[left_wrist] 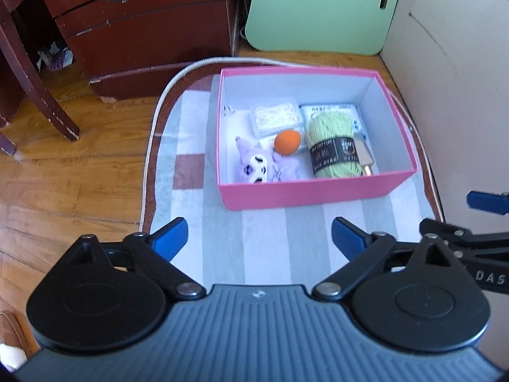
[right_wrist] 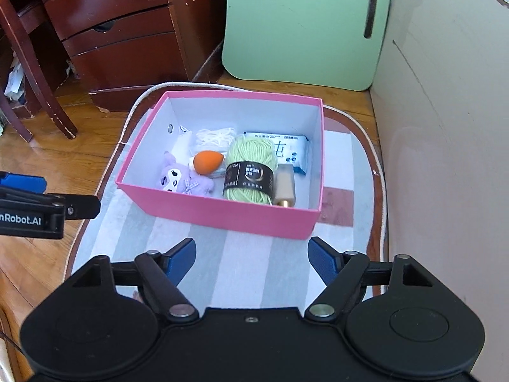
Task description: Organize objects
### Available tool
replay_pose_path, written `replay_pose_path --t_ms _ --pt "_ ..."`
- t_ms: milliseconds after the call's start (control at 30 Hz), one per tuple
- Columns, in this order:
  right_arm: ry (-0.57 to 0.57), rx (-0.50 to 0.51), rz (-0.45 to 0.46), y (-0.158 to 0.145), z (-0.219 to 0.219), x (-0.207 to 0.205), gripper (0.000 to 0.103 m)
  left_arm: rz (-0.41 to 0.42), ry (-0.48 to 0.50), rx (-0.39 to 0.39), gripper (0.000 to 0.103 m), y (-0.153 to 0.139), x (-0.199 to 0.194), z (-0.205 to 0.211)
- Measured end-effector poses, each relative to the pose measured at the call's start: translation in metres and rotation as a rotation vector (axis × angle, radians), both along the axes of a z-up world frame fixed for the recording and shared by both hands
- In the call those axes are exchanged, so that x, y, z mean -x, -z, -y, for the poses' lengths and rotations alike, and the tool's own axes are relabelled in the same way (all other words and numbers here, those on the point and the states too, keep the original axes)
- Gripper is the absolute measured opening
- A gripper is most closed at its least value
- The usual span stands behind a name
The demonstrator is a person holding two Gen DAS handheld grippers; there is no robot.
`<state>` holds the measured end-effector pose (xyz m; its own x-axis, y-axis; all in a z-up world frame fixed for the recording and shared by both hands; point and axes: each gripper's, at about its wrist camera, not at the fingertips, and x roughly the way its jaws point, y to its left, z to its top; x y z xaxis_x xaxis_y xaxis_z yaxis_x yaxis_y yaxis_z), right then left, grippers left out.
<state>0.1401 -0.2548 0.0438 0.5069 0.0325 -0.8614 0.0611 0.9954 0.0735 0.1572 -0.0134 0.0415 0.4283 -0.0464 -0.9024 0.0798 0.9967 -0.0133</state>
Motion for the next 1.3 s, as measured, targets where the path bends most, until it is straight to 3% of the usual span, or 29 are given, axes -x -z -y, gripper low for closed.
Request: replay_pose_path --t_ms 133,300,433,567,933,1300 --pt "0.041 -0.010 -0.024 -0.002 0.000 0.003 0.093 -0.008 -0.008 -0.010 0.099 -0.003 0.010 0.001" --pt "0.105 -0.051 -0.066 0.002 0.008 0.002 0.093 -0.009 -0.006 -0.045 0.100 -0.006 0.011 0.004" --pt "0.122 -0.035 -0.078 0.004 0.009 0.002 0.093 -0.036 -0.059 -0.034 0.100 -0.001 0.012 0.005" --pt "0.141 -0.018 -0.088 0.005 0.010 0.001 0.093 -0.074 -0.045 -0.010 0.100 0.007 0.015 0.013" --pt "0.149 -0.028 -0.096 0.004 0.018 0.002 0.093 -0.098 -0.100 -0.073 0.100 0.015 0.006 0.006" --pt "0.153 -0.023 -0.112 0.009 0.022 0.000 0.093 -0.117 -0.075 -0.113 0.100 0.022 0.007 0.008"
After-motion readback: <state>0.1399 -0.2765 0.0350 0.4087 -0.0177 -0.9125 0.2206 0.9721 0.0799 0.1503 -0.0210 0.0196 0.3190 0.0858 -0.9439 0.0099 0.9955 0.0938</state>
